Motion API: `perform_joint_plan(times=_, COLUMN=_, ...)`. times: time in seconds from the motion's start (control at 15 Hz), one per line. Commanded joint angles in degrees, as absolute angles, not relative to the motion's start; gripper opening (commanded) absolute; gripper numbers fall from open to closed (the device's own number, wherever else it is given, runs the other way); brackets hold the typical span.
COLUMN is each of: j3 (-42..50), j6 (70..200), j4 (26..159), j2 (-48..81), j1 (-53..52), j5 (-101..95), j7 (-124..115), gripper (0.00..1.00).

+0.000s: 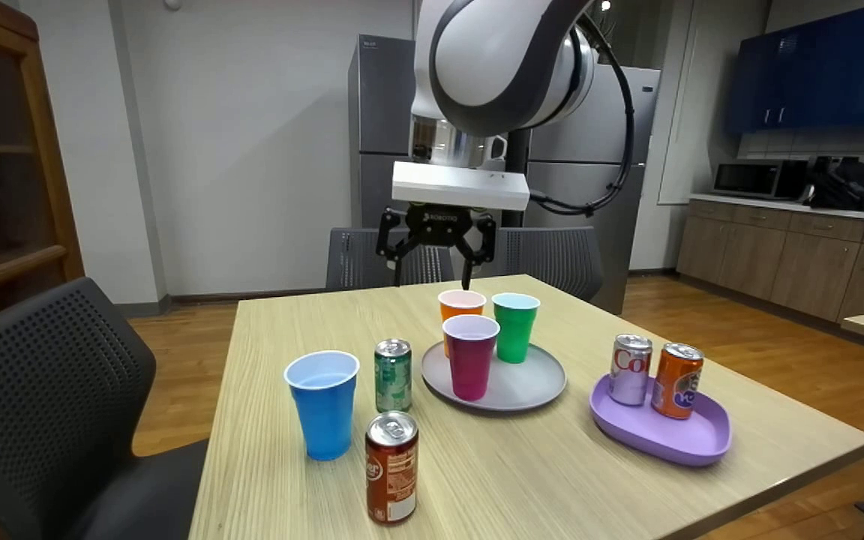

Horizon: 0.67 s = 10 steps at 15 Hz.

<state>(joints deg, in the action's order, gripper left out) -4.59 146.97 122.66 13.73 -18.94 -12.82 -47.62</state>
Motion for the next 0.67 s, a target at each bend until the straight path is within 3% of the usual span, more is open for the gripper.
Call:
perform_joint_plan(times=0.0, j3=-5.0, j6=146.8, j4=122.5, j2=13.8, j1=-18.6, j5=-12.8, j7=-47.5, gripper=1.0)
perform_joint_plan(times=0.6, j3=-5.2, j6=146.4, j4=121.9, j2=14.2, j1=-18.4, j5=-13.0, j7=-45.3, gripper=1.0)
